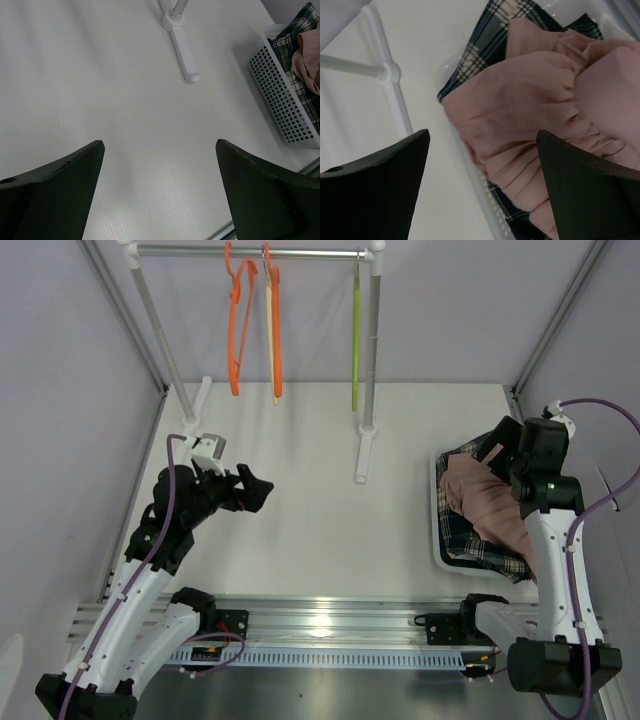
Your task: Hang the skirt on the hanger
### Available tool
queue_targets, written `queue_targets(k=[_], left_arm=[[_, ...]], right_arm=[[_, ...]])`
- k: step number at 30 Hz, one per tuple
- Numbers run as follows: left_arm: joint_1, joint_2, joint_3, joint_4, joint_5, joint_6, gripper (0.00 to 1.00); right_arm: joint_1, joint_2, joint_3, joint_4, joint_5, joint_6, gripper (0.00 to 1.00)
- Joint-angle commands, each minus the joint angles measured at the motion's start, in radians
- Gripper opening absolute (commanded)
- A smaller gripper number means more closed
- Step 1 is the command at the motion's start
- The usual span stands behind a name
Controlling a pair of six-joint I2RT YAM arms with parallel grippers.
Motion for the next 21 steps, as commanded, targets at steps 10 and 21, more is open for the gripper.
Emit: queue_targets(k=[10,21], left_arm=[[0.011,0.003,0.011,0.018,0.030,-0.019,0.99],[0.011,0.005,0.009,0.018,0.029,-0.019,0.99]], right_arm=[[-0.172,0.074,-0.017,0.030,-0.053,-0.043,0.88],[-0.172,0.105,-0.139,0.113,-0.106,-0.021,0.80]])
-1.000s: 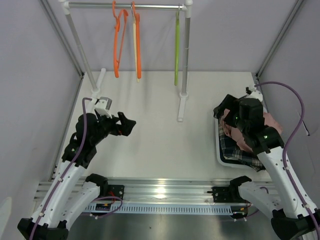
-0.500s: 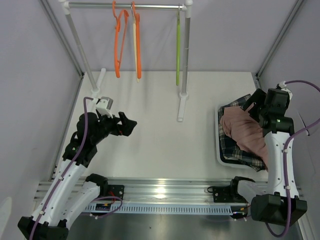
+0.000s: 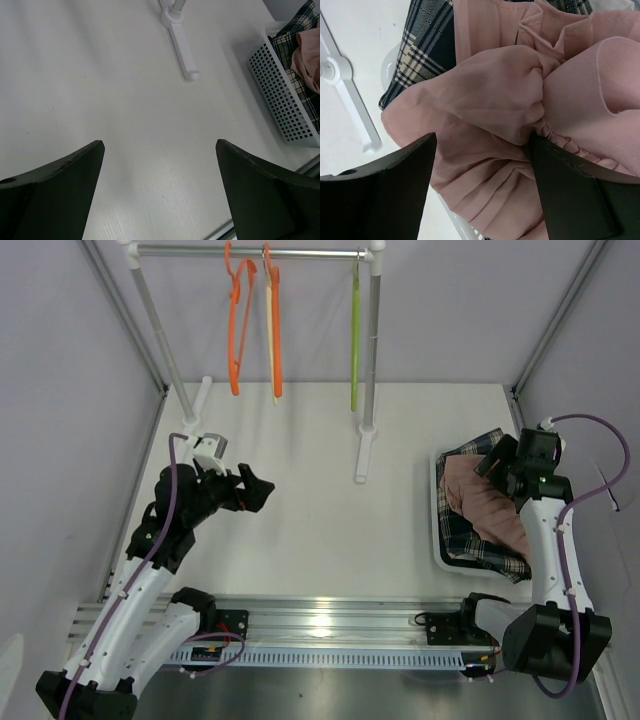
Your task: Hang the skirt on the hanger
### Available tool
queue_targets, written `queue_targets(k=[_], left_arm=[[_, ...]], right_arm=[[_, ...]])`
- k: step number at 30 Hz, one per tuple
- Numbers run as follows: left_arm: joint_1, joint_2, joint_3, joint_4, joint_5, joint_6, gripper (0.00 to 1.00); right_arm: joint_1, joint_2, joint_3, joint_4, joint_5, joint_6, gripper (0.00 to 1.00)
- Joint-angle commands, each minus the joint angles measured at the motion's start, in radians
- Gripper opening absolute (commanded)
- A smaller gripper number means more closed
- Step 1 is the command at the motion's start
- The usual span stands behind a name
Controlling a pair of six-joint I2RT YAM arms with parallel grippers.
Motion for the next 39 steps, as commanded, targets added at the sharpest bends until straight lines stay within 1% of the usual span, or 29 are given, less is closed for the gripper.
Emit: queue_targets(k=[1,3,4,6,7,8,9,11,13,15,16,17,19,20,22,23,26,27,29,30,31,33,35,36,39], left_arm=[[0.011,-0.010,0.008,0.018,0.016,-0.014,0.99],[0.011,-0.009,0.011,0.017,0.016,-0.014,0.99],[0.011,-0.007,0.011,0.015,0.018,-0.014,0.99],[0.011,-0.007,0.011,0.017,0.016,-0.014,0.99],[0.011,-0.009,0.011,0.015,0.015,-0.014,0.99],[0.011,-0.009,0.013,0.017,0.016,-0.014,0.99],[0.011,-0.010,0.013,0.017,0.016,-0.014,0.99],[0.011,-0.013,0.014,0.014,0.016,-0.014,0.99],[0.011,-0.018,0.009,0.015,0.016,-0.015,0.99],[0.011,-0.019,0.009,0.015,0.016,-0.015,0.99],[0.011,-0.018,0.009,0.015,0.018,-0.015,0.99],[0.011,-0.018,0.011,0.015,0.019,-0.015,0.99],[0.011,-0.021,0.013,0.015,0.019,-0.015,1.00],[0.011,-0.023,0.011,0.015,0.018,-0.015,0.99],[0.011,-0.024,0.008,0.015,0.016,-0.015,0.99],[0.011,-0.024,0.011,0.014,0.015,-0.015,1.00],[0.011,-0.026,0.011,0.014,0.013,-0.015,0.99],[0.011,-0.026,0.010,0.015,0.015,-0.015,0.99],[0.011,-0.026,0.009,0.015,0.015,-0.015,0.99],[0.011,-0.024,0.008,0.014,0.015,-0.017,0.99],[0.011,-0.023,0.009,0.014,0.013,-0.017,0.99],[0.011,-0.021,0.009,0.003,0.004,-0.018,0.99],[0.011,-0.021,0.013,-0.008,-0.015,-0.023,0.99],[0.011,-0.021,0.016,-0.017,-0.021,-0.026,0.99],[0.011,-0.021,0.025,-0.029,-0.038,-0.047,0.99]], right_arm=[[-0.005,0.009,0.003,0.060,-0.018,0.002,0.77],[-0.005,0.012,0.007,0.060,-0.021,-0.002,0.68],[-0.005,0.011,0.010,0.055,-0.022,-0.002,0.58],[-0.005,0.008,0.029,0.048,-0.025,-0.007,0.43],[-0.005,0.008,0.038,0.034,-0.027,-0.010,0.28],[-0.005,0.004,0.062,0.026,-0.030,-0.012,0.21],[-0.005,0.001,0.076,0.019,-0.036,-0.010,0.09],[0.005,-0.014,0.123,0.000,-0.059,-0.006,0.01],[0.037,-0.019,0.165,-0.023,-0.068,0.001,0.00],[0.080,-0.020,0.245,-0.046,-0.062,0.005,0.00],[0.137,-0.017,0.274,-0.054,-0.055,0.007,0.00],[0.168,-0.009,0.301,-0.063,-0.044,0.008,0.00],[0.260,0.003,0.381,-0.087,0.016,0.020,0.00],[0.352,0.014,0.403,-0.095,0.039,0.027,0.00],[0.451,0.024,0.431,-0.094,0.096,0.051,0.00],[0.545,0.030,0.432,-0.089,0.112,0.062,0.00],[0.696,0.066,0.421,-0.055,0.200,0.097,0.00],[0.792,0.099,0.418,-0.035,0.226,0.108,0.00],[0.888,0.142,0.408,-0.006,0.274,0.126,0.00],[0.969,0.168,0.406,0.008,0.296,0.137,0.00],[1.004,0.220,0.397,0.018,0.330,0.145,0.00],[1.089,0.267,0.371,0.073,0.340,0.172,0.00],[1.133,0.329,0.308,0.132,0.309,0.189,0.00],[1.153,0.349,0.288,0.197,0.291,0.204,0.00],[1.232,0.460,0.257,0.280,0.260,0.226,0.00]])
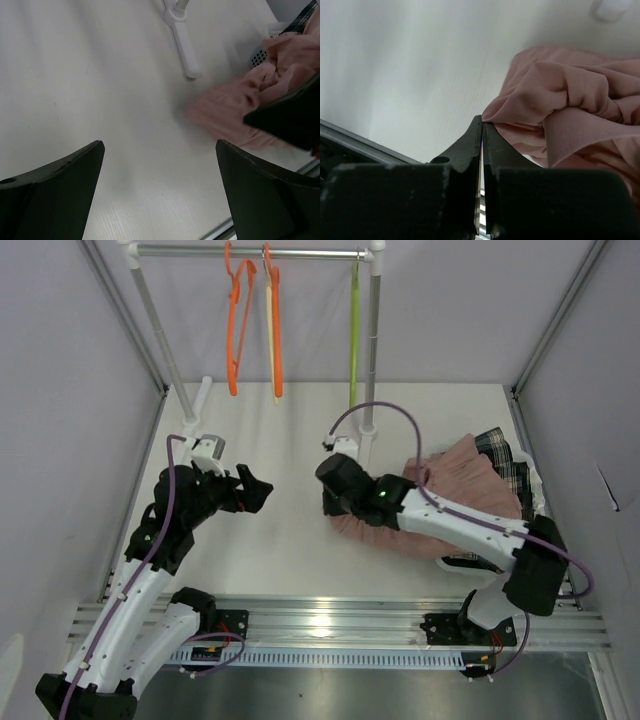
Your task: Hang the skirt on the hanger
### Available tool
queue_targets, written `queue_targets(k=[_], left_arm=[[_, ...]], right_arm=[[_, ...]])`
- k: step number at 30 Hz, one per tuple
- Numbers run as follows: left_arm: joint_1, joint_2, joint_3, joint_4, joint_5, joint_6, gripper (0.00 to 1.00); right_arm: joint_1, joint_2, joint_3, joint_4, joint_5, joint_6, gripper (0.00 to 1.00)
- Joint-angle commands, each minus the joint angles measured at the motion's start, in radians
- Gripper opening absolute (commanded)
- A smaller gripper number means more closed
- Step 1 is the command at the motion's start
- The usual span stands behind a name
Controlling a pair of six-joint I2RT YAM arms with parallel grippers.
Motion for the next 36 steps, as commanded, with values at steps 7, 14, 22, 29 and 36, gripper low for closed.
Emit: queue_targets(k=[7,14,22,29,36], left_arm=[[0.010,0.032,-0.016,-0.012,-0.027,-0.108,0.99],[0.010,0.057,-0.130,0.075,0.033,-0.230,0.99],[-0.028,0.068,-0.249,0.110,0.035,-0.298,0.90],[-0.131,0.090,-0.336,0.178,-0.006,-0.362,0.78],[-0.252,0.184,-0.339,0.216,-0.118,-0.379,0.72]], right_arm=[[0.167,0.227,-0.036,0.237,-0.022,0.077,0.03],[0.182,0.172,-0.053,0.211,0.001,0.061,0.48],[0.155,0.047,-0.073,0.098,0.095,0.027,0.57],[0.119,0.009,-0.140,0.110,0.017,-0.038,0.47],[0.141,0.072,-0.134,0.095,-0.005,-0.076,0.45]])
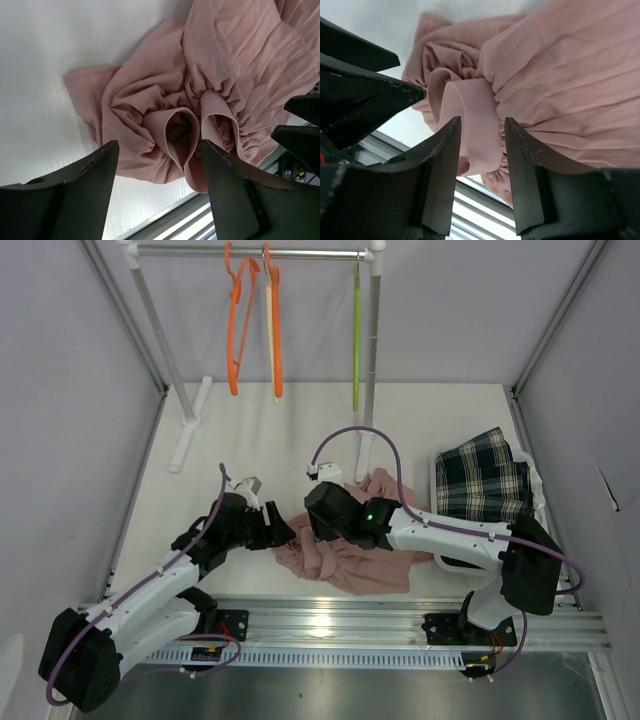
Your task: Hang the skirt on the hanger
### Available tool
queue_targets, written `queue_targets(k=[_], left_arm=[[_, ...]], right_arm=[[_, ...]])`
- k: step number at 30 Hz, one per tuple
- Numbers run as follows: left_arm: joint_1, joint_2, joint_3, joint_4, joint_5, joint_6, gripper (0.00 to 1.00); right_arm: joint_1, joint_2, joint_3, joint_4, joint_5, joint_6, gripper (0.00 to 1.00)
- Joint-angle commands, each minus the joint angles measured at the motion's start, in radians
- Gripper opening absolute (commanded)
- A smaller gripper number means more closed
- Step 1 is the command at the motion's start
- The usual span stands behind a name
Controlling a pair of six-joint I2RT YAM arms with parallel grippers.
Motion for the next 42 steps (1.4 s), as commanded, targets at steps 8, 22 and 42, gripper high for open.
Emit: queue_targets(k=[8,22,42], left_arm=[[-0.072,0.106,0.009,0.073,-0.170,-0.004,0.67],[-0.124,0.221,0.086,0.044,-0.243,0.085,0.56],[-0.195,0.290,0.184,-0.021,-0.326,0.136,0.55]], right_arm=[[0.029,0.084,0.030,-0.016,0.008,-0.061,0.49],[0.064,0.150,0.093,-0.073,0.094,-0.075,0.48],[0.083,0.185,0.154,-0.092,0.106,-0.100,0.49]])
